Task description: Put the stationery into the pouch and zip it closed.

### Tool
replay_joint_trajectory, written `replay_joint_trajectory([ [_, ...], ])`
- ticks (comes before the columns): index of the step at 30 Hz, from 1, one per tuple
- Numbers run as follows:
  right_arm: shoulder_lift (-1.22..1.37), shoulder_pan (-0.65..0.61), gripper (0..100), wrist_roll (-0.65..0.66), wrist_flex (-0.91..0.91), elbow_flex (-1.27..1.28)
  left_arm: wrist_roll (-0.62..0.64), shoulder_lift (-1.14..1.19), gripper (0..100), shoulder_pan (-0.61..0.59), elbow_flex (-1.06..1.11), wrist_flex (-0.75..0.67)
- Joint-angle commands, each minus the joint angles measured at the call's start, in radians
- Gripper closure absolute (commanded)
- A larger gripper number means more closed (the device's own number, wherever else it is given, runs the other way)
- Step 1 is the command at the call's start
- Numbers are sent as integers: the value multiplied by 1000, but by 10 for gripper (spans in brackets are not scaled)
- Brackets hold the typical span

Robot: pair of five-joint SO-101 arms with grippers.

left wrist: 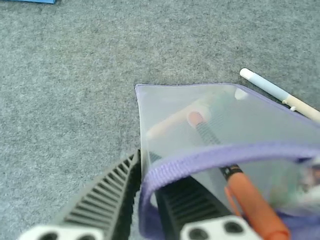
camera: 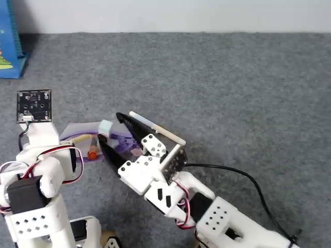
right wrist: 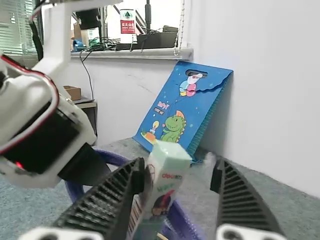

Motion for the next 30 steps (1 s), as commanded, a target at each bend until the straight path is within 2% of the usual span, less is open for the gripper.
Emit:
replay_joint_trajectory([
  [1, -133, 16, 779, 11, 76, -8, -8, 0, 987, -3, -8, -18],
  [6, -317, 12, 816, 11, 242, -8, -8, 0, 987, -3, -7, -17],
  [11, -443, 12, 998, 6, 415, -6, -8, 0, 987, -3, -7, -17],
  [13, -475, 12, 970, 6, 484, -3, -8, 0, 987, -3, -7, -17],
  [19, -567, 16, 991, 6, 687, -6, -8, 0, 987, -6, -7, -15],
  [25, -651, 19, 991, 6, 791, -6, -8, 0, 987, -6, -7, -15],
  [27, -647, 61, 991, 6, 802, -6, -8, 0, 987, -8, -7, -15],
  [30, -602, 206, 991, -5, 802, -8, -8, -2, 987, -9, -7, -15],
])
